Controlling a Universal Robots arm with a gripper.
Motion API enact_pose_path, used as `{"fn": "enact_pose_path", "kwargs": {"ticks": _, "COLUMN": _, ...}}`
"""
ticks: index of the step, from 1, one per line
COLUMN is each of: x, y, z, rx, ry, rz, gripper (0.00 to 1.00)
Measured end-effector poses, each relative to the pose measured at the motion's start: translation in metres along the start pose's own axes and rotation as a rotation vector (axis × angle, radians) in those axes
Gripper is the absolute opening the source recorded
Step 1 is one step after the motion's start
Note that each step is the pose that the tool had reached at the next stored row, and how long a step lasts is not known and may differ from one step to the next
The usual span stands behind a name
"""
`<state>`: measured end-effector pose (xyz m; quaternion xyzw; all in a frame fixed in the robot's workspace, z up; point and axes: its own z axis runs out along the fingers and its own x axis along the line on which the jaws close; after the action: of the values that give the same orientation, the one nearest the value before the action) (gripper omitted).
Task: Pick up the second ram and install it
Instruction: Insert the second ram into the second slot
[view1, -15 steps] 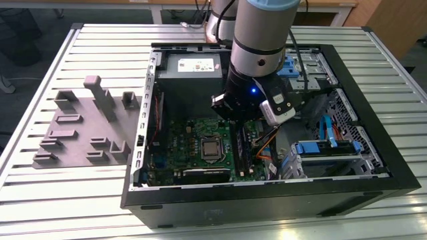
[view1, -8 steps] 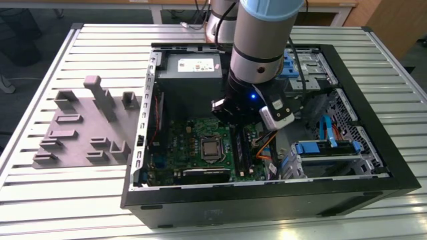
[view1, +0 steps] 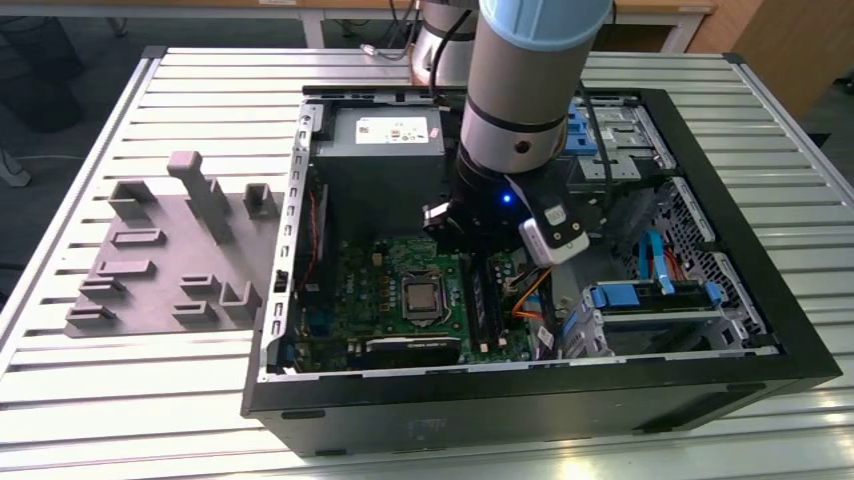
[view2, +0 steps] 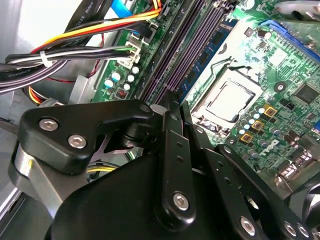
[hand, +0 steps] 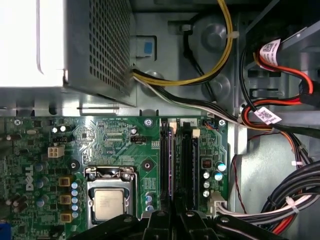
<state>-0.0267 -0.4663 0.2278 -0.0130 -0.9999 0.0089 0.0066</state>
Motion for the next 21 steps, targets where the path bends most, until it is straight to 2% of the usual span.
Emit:
{"fn": "enact_pose_path", "kwargs": {"ticks": 10, "x": 0.0000, "y": -0.0004, "z": 0.0014, "rx": -0.0007, "ry": -0.0002, "rz": 0.000, "gripper": 0.14}}
{"fn": "enact_pose_path", "kwargs": {"ticks": 17, "x": -0.0002, "y": -0.0064, "z": 0.0025, "rx": -0.0005, "ry": 0.0000, "rz": 0.000, "gripper": 0.14}}
{"fn": "enact_pose_path", "kwargs": {"ticks": 21, "x": -0.0003, "y": -0.0070, "z": 0.0031, "rx": -0.0010, "ry": 0.0000, "rz": 0.000, "gripper": 0.14}}
